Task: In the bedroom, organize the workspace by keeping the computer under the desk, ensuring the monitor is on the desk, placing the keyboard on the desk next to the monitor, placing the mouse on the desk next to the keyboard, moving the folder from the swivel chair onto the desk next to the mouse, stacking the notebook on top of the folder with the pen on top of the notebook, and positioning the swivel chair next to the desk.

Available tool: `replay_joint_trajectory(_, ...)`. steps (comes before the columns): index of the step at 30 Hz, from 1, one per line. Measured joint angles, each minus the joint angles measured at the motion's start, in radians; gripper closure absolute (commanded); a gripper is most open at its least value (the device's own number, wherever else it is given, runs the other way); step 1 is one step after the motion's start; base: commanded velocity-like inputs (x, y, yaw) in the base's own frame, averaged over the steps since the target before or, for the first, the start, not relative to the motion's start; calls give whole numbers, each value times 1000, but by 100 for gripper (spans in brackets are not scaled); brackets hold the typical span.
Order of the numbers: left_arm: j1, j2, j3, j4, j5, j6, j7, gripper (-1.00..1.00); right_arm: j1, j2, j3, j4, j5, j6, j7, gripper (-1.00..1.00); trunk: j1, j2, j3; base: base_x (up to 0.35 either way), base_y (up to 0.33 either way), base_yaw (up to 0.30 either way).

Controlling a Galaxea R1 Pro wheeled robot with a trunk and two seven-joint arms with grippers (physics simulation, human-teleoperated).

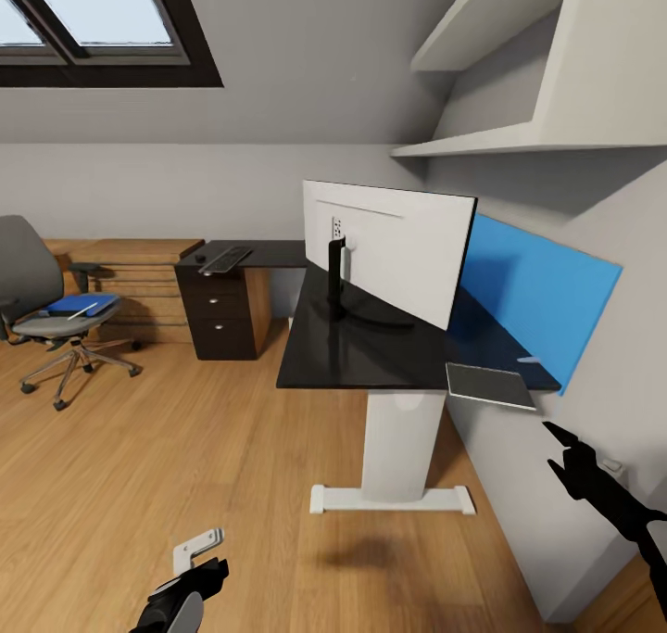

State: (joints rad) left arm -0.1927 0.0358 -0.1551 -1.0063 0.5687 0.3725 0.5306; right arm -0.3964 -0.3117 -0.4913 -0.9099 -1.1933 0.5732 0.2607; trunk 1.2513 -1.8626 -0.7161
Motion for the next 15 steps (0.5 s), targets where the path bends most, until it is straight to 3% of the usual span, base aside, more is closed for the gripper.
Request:
replay_joint_trajectory(6,0,1,0,0,0,0,-4,-100,0,0,0,0,0,0,0,-100,0,0,0,0,0,0)
replay_joint_trajectory(15,0,1,0,1,0,-1,-7,-100,0,0,0,0,3,-1,0,-100,0,0,0,210,0,0)
